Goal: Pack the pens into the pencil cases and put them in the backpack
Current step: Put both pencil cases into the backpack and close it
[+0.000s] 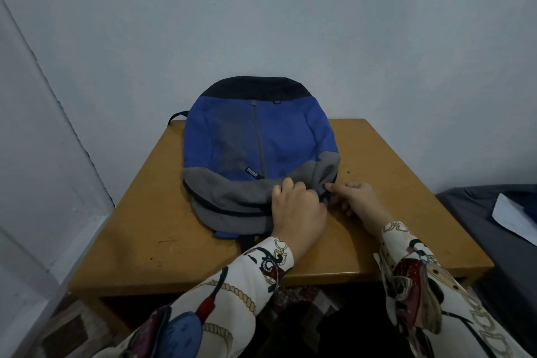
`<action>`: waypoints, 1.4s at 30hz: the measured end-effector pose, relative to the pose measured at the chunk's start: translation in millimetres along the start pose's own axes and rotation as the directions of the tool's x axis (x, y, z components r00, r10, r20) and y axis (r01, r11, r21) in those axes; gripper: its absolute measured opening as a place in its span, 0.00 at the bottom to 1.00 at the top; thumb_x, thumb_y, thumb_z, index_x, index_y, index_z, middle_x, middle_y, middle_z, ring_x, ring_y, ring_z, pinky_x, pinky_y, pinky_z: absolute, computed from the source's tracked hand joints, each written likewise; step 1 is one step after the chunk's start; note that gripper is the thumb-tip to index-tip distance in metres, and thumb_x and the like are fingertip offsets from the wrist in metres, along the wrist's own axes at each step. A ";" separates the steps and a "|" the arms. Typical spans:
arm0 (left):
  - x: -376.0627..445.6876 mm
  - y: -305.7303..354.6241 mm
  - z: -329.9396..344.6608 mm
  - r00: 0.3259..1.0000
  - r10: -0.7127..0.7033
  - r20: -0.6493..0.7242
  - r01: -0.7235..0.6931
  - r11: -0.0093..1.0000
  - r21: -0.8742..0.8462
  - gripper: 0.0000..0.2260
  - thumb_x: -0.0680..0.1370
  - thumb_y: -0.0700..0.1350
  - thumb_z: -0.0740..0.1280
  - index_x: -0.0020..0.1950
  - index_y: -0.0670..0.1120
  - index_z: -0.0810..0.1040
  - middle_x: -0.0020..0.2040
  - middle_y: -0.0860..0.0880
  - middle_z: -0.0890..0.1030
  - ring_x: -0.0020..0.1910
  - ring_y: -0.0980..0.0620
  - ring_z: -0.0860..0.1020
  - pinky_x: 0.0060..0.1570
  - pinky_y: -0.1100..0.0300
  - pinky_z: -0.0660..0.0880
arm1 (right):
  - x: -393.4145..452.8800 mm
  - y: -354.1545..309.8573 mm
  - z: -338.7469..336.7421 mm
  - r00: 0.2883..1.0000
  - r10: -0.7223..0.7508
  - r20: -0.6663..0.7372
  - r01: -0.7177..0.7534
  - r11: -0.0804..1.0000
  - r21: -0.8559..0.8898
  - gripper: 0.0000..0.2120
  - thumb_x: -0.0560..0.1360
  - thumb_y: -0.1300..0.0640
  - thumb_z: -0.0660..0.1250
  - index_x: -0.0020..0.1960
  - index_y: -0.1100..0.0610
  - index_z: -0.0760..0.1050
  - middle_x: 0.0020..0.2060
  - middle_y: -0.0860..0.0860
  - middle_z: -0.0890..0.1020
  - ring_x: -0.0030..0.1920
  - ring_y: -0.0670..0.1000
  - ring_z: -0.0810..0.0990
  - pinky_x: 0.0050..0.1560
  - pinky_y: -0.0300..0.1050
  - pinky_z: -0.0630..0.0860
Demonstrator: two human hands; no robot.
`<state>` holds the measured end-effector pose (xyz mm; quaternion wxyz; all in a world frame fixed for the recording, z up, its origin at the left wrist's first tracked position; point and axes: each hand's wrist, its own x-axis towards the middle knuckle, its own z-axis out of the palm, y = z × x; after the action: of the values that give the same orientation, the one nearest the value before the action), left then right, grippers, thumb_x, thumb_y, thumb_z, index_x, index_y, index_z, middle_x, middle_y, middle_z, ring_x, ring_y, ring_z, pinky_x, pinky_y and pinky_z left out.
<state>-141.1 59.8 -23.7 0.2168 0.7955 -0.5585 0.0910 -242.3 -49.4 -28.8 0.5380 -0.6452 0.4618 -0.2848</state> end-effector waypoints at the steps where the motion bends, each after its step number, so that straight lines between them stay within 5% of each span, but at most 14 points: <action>1: 0.1 -0.3 0.0 1.000 -0.016 0.026 0.017 1.000 -0.015 0.14 0.79 0.52 0.60 0.48 0.46 0.82 0.50 0.47 0.79 0.55 0.45 0.70 0.56 0.49 0.63 | 0.6 0.8 0.0 1.000 0.000 -0.003 0.000 1.000 0.005 0.15 0.75 0.56 0.72 0.34 0.63 0.75 0.18 0.46 0.73 0.18 0.42 0.66 0.21 0.33 0.64; 10: -3.2 -30.4 -14.1 0.999 -0.041 0.008 0.042 0.996 -0.074 0.12 0.79 0.52 0.62 0.45 0.49 0.82 0.50 0.52 0.78 0.55 0.49 0.69 0.58 0.52 0.62 | 10.6 10.6 2.5 0.990 -0.001 -0.142 -0.007 0.998 -0.059 0.15 0.78 0.53 0.68 0.38 0.63 0.75 0.26 0.54 0.74 0.25 0.51 0.70 0.30 0.44 0.68; 22: -35.0 -111.6 -15.2 0.988 -0.086 -0.126 0.042 0.948 -0.316 0.11 0.73 0.47 0.71 0.34 0.54 0.73 0.34 0.58 0.70 0.43 0.55 0.68 0.48 0.55 0.66 | 19.3 14.5 3.7 0.945 0.000 -0.326 -0.016 0.999 -0.048 0.14 0.79 0.51 0.65 0.42 0.60 0.74 0.30 0.56 0.77 0.26 0.52 0.74 0.33 0.47 0.73; 27: -34.5 -118.1 -8.4 0.989 -0.050 -0.141 -0.009 0.922 -0.386 0.11 0.73 0.46 0.72 0.35 0.56 0.72 0.36 0.59 0.71 0.44 0.57 0.68 0.49 0.56 0.67 | -2.8 7.6 20.4 0.867 -0.206 -0.454 0.152 0.977 -0.152 0.08 0.77 0.52 0.67 0.45 0.53 0.70 0.41 0.52 0.77 0.37 0.51 0.75 0.36 0.44 0.71; 29: -34.5 -118.3 -7.5 0.988 -0.042 -0.146 -0.019 0.920 -0.393 0.09 0.73 0.46 0.71 0.36 0.55 0.74 0.36 0.59 0.72 0.44 0.57 0.68 0.49 0.55 0.66 | -20.5 0.2 34.7 0.783 -0.525 -0.335 0.392 0.834 -0.389 0.05 0.76 0.54 0.67 0.46 0.52 0.71 0.40 0.46 0.73 0.39 0.45 0.73 0.37 0.39 0.69; 31: -34.9 -118.6 -8.3 0.988 -0.036 -0.151 -0.026 0.921 -0.389 0.08 0.73 0.45 0.71 0.37 0.55 0.75 0.36 0.59 0.72 0.44 0.57 0.68 0.49 0.56 0.65 | -29.3 -3.5 49.9 0.675 -0.738 0.016 0.638 0.572 -0.516 0.04 0.76 0.52 0.66 0.44 0.52 0.74 0.39 0.45 0.74 0.40 0.45 0.73 0.41 0.39 0.71; 34: -37.4 -118.7 -10.5 0.984 -0.045 -0.172 -0.019 0.935 -0.354 0.08 0.73 0.46 0.71 0.37 0.53 0.75 0.37 0.58 0.71 0.44 0.56 0.67 0.46 0.57 0.63 | -27.9 -1.4 66.7 0.586 -0.703 0.402 0.752 0.289 -0.592 0.13 0.74 0.43 0.62 0.47 0.50 0.80 0.42 0.45 0.78 0.46 0.46 0.74 0.48 0.43 0.68; 42: -41.5 -119.4 -12.4 0.961 -0.159 -0.227 0.094 0.957 -0.275 0.07 0.72 0.52 0.73 0.38 0.54 0.77 0.39 0.57 0.71 0.47 0.53 0.68 0.47 0.57 0.64 | -21.5 -0.9 70.1 0.605 -0.676 0.421 0.729 0.257 -0.635 0.06 0.75 0.48 0.69 0.48 0.49 0.81 0.44 0.45 0.80 0.50 0.49 0.75 0.51 0.44 0.62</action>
<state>-44.1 134.3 -57.8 0.3931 0.7766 -0.4819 0.1003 -190.4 0.2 -43.3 0.0447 -0.9498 0.1821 -0.2506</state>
